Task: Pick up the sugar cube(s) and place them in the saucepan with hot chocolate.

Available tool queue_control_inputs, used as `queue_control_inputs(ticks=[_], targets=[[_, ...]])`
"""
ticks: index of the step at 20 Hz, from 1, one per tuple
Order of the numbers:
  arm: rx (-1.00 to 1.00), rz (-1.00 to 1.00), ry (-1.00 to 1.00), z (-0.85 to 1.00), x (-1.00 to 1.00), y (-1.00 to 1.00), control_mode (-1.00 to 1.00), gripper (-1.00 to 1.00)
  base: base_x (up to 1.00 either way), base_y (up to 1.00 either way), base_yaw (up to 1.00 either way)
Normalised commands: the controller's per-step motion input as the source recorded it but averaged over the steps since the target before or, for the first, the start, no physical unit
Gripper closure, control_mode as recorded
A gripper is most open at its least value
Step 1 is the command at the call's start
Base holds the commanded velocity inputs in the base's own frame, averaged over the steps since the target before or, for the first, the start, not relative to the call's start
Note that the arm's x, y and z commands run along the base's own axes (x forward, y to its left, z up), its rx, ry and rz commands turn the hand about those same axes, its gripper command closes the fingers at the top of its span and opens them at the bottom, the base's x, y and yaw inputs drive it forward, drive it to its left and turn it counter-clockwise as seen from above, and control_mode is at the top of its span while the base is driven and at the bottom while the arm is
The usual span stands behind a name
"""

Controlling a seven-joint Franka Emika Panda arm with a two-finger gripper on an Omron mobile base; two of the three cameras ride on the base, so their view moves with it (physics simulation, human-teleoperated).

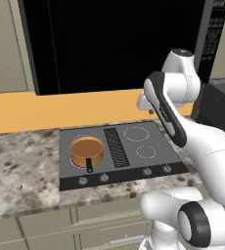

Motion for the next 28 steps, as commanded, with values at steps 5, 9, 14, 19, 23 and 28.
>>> queue_control_inputs(ticks=[5, 9, 14, 19, 23, 28], targets=[[0.0, -0.01, 0.0, 0.0, -0.1, -0.03, -1.0, -1.0, 0.0, 0.0, 0.0], [0.0, -0.06, 0.0, -0.01, -0.27, -0.27, -1.0, -1.0, 0.0, 0.0, 0.0], [0.0, -0.13, 0.0, -0.1, -0.31, -0.28, -1.0, -1.0, 0.0, 0.0, 0.0], [0.0, -0.23, 0.03, -0.21, -0.17, -0.52, -1.0, -1.0, 0.0, 0.0, 0.0], [0.0, -0.23, 0.07, -0.22, -0.12, -0.73, -1.0, -1.0, 0.0, 0.0, 0.0], [0.0, -0.21, 0.07, -0.26, -0.18, -0.73, -1.0, -1.0, 0.0, 0.0, 0.0]])
